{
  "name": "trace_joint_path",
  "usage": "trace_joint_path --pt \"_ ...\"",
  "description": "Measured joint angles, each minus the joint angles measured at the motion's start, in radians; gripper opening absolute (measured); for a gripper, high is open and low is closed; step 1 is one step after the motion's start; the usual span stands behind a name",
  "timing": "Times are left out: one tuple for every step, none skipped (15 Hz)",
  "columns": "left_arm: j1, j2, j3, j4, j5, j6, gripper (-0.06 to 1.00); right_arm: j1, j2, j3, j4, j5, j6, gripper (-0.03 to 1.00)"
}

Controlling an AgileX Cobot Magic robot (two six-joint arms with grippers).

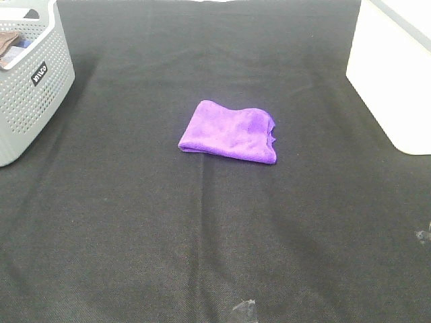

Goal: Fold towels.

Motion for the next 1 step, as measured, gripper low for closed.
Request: trace_joint_path --pt "0.0 0.0 0.0 0.0 0.0 0.0 0.7 0.0 0.0 0.0 0.0 0.0 0.0 0.83"
